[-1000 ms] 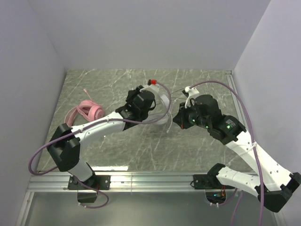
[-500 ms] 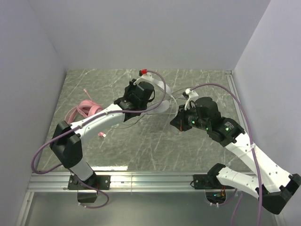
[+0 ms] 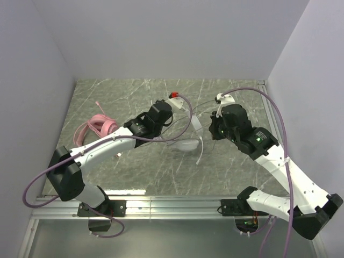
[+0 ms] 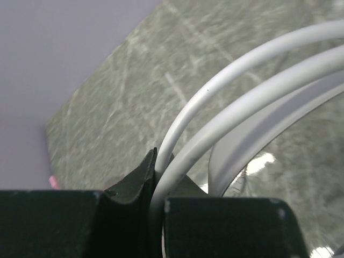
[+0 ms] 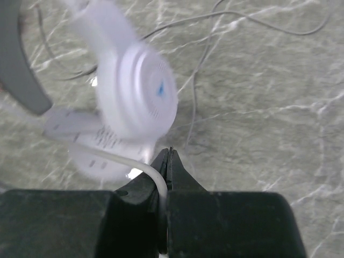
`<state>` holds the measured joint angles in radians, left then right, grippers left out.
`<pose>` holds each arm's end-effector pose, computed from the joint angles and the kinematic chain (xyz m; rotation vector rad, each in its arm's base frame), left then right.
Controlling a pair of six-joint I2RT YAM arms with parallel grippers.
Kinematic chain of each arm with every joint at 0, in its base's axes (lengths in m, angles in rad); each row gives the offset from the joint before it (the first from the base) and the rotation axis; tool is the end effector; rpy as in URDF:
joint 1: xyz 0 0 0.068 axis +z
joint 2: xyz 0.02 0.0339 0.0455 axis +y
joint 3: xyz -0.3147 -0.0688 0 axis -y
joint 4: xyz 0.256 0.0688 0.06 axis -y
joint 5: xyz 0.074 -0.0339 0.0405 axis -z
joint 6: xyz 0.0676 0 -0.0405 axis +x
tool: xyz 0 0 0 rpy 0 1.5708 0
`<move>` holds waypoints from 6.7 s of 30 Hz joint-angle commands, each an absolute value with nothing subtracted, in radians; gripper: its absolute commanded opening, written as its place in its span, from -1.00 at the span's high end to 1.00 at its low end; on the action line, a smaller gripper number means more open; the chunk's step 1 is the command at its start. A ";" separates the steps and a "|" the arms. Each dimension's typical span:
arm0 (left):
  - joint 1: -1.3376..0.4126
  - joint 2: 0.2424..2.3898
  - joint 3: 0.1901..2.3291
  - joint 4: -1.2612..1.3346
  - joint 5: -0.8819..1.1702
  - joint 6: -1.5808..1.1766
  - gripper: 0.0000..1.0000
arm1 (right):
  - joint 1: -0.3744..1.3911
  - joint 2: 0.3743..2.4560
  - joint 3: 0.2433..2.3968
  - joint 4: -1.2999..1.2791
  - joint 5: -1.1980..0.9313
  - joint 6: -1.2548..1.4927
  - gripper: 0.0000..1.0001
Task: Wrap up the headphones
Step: Wrap the headphone cable with the right arm
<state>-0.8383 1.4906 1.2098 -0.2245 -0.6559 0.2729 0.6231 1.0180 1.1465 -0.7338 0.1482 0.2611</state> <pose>0.2774 -0.2468 0.3521 0.6923 1.8527 0.3147 0.1819 0.1184 0.3935 -0.3101 2.1670 0.3437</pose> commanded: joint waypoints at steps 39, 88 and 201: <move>-0.847 1.163 1.426 -0.482 0.261 -0.328 0.99 | 0.397 1.028 0.793 0.115 -0.100 0.273 1.00; -0.778 1.269 1.635 -0.577 0.623 -0.541 0.99 | 0.397 1.023 0.520 0.575 -0.299 0.416 0.77; -0.491 1.411 1.646 -0.624 0.448 -0.535 0.99 | 0.525 1.149 0.442 0.718 -0.158 0.577 1.00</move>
